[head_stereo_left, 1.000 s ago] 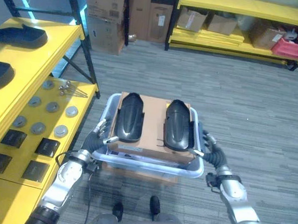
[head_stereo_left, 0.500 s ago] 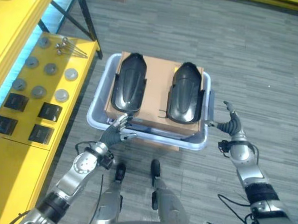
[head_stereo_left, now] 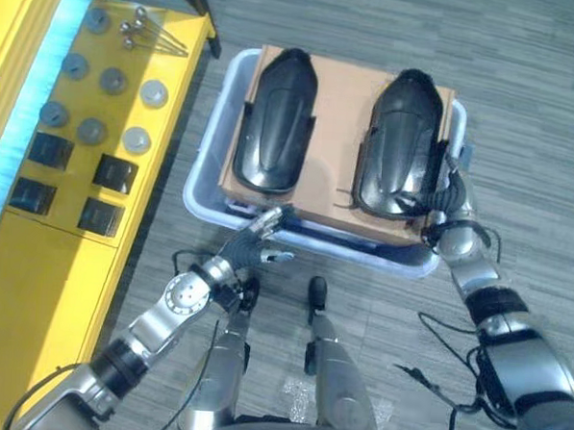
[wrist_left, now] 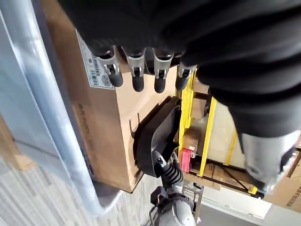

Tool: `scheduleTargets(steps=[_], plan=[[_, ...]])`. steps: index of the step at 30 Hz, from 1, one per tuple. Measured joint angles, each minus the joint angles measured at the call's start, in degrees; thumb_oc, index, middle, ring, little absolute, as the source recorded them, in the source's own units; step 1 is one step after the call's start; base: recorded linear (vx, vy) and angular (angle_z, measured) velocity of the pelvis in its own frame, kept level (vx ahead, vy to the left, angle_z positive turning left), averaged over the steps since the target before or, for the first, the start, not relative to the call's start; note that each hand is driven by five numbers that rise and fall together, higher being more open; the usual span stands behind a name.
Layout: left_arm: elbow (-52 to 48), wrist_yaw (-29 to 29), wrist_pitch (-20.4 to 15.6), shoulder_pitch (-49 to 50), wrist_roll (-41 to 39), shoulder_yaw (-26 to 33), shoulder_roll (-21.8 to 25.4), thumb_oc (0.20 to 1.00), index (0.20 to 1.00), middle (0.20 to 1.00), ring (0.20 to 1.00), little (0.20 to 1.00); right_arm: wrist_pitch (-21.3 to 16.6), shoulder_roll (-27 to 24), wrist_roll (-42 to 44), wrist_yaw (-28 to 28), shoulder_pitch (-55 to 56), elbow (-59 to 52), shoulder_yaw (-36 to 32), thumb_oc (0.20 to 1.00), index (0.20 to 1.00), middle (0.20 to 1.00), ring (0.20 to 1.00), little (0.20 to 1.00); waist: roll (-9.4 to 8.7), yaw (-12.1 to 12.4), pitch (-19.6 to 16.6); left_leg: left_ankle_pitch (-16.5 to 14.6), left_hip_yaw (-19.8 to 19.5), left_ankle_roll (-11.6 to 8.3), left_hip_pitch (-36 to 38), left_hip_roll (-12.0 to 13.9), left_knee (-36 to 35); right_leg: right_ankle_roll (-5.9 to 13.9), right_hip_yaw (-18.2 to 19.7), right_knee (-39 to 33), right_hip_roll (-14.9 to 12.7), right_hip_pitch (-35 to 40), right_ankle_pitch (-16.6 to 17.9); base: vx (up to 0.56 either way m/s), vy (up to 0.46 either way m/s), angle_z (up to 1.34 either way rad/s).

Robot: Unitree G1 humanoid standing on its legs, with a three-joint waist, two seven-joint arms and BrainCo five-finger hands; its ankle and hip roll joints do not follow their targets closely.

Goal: Move parts from the plastic box to the shelf.

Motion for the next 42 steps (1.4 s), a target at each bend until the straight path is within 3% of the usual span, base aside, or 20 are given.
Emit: scheduleTargets(steps=[1, 5, 6, 7, 10, 19, 25, 27, 29, 33, 36, 41, 42], plan=[[0.0, 0.1, -0.2, -0.7, 0.0, 0.1, -0.1, 1.0, 1.0, 1.0, 1.0, 1.0, 0.0, -0.4, 1.1, 0.1, -2.7, 2.6, 0.0, 1.0, 1.0, 1.0, 1.0, 1.0, 0.45, 1.4, 0.2, 0.1, -0.3, -0.09, 0.0, 0.0, 0.0, -0.08, -0.4, 0.0, -0.1, 0.2, -0.1, 0.01, -0.019, 0.16], [0.0, 0.2, -0.4, -1.1, -0.1, -0.4, -0.2, 1.0, 1.0, 1.0, 1.0, 1.0, 0.0, -1.1, 3.2, 0.1, -12.5, 14.9, 4.0, 1.0, 1.0, 1.0, 1.0, 1.0, 1.44, 2.3, 0.5, 0.5, -1.5, -0.53, -0.3, 0.0, 0.0, 0.17, -1.4, 0.0, -0.2, 0.3, -0.3, 0.01, -0.003, 0.18], [0.0, 0.5, -0.4, -1.1, -0.1, -0.4, -0.1, 1.0, 1.0, 1.0, 1.0, 1.0, 0.5, -1.5, 4.6, 0.0, -16.7, 20.6, 4.4, 0.235, 0.235, 0.235, 0.235, 0.235, 1.64, 2.5, 0.4, 0.7, -2.4, -0.71, -0.8, 0.0, 0.0, -0.03, -1.9, 0.0, -0.2, 0.3, -0.8, 0.01, -0.004, 0.25], [0.1, 0.9, -0.4, -1.1, -0.1, -0.5, -0.1, 1.0, 1.0, 1.0, 1.0, 1.0, 0.9, -1.6, 5.6, 0.0, -17.8, 21.9, 4.3, 0.2, 0.2, 0.2, 0.2, 0.2, 1.64, 2.9, 0.4, 0.7, -2.8, -0.75, -0.9, 0.1, 0.0, -0.04, -2.0, 0.0, -0.2, 0.3, -0.8, 0.02, -0.002, 0.26], [0.3, 1.2, -0.4, -1.3, -0.1, -0.5, -0.1, 1.0, 1.0, 1.0, 1.0, 1.0, 1.4, -1.0, 6.9, 0.4, -19.4, 24.7, 5.2, 0.2, 0.2, 0.2, 0.2, 0.2, 1.63, 3.4, 0.4, 0.7, -2.9, -0.75, -0.9, 0.0, 0.0, -0.05, -2.1, 0.0, -0.1, 0.4, -0.8, 0.01, 0.002, 0.04], [0.2, 2.1, 0.3, -0.8, -0.1, 2.5, 0.1, 1.0, 1.0, 1.0, 1.0, 1.0, 5.3, 1.1, 7.7, 3.8, -16.3, 23.5, 6.3, 0.2, 0.2, 0.2, 0.2, 0.2, 1.23, 0.6, 0.2, 0.5, -2.1, -0.35, 2.1, -0.4, 0.0, -0.35, -1.6, 0.0, -0.4, 3.0, -0.5, 0.01, 0.006, -0.04], [-0.3, -0.1, 1.1, 3.7, -0.1, 7.7, 4.0, 1.0, 1.0, 1.0, 1.0, 1.0, 6.3, 0.7, 3.1, 6.3, -9.6, 24.1, 5.6, 0.2, 0.2, 0.2, 0.2, 0.2, -1.66, 0.4, -2.2, -0.6, 0.0, 0.0, 5.1, 0.0, 0.0, -0.21, 0.0, 0.0, -0.4, 5.1, -0.7, 0.06, -0.022, -0.19], [-0.3, -0.6, 1.2, 7.5, -0.1, 10.6, 5.6, 1.0, 1.0, 1.0, 1.0, 1.0, 7.5, 0.7, 1.2, 6.7, -2.7, 21.8, 3.6, 0.2, 0.2, 0.2, 0.2, 0.2, -2.71, -0.1, -5.5, -1.7, 0.2, 0.13, 6.8, 0.2, 0.0, -0.05, 0.1, 0.0, -0.2, 6.7, -1.7, 0.08, -0.029, -0.04], [-1.3, -1.5, 1.4, 10.8, -0.1, 13.9, 5.5, 1.0, 1.0, 1.0, 1.0, 1.0, 8.7, -0.4, -1.6, 6.8, 4.5, 9.7, 1.0, 0.2, 0.2, 0.2, 0.2, 0.2, -2.82, -0.9, -6.2, -2.2, 0.3, 0.3, 8.7, 0.2, -0.1, -0.25, 0.2, 0.0, -0.2, 8.6, -2.0, 0.03, -0.017, -0.03], [-2.4, -1.7, 1.4, 12.0, 0.0, 14.3, 5.7, 1.0, 1.0, 1.0, 1.0, 1.0, 7.9, -3.0, -7.4, 6.7, 12.5, -0.9, -0.4, 0.2, 0.2, 0.2, 0.2, 0.2, -2.63, -1.2, -10.7, -2.8, 0.5, 0.51, 10.2, 0.4, 0.0, -0.28, 0.3, 0.0, -0.1, 10.0, -2.5, 0.02, -0.025, -0.02], [-2.4, -1.8, 1.3, 11.4, 0.3, 15.0, 5.7, 1.0, 1.0, 1.0, 1.0, 1.0, 7.4, -4.9, -11.0, 6.6, 14.1, -5.0, -1.1, 0.2, 0.2, 0.2, 0.2, 0.2, -2.54, -1.3, -11.9, -3.2, 0.5, 0.88, 11.2, 0.5, -0.1, -0.32, 0.4, 0.0, 0.0, 11.0, -2.9, 0.01, -0.033, -0.01], [-2.3, -1.5, 1.4, 10.4, 2.6, 18.5, 5.2, 1.0, 1.0, 1.0, 1.0, 1.0, 6.4, -9.3, -18.4, 6.4, 21.0, -18.3, -8.4, 0.2, 0.2, 0.2, 0.2, 0.2, -2.33, -1.5, -13.0, -3.8, 0.1, 0.47, 13.6, 0.7, -0.4, -0.41, 0.0, 0.0, 0.1, 13.6, -3.8, 0.02, -0.013, 0.04], [-2.3, -1.5, 1.4, 10.5, 3.3, 18.8, 4.2, 1.0, 1.0, 1.0, 1.0, 1.0, 6.2, -11.2, -20.8, 6.4, 24.0, -22.9, -10.5, 0.2, 0.2, 0.2, 0.2, 0.2, -2.25, -1.6, -14.9, -4.2, 0.1, 0.68, 14.3, 0.8, -0.4, -0.41, 0.0, -0.1, 0.1, 14.4, -4.2, 0.0, 0.0, 0.0]])
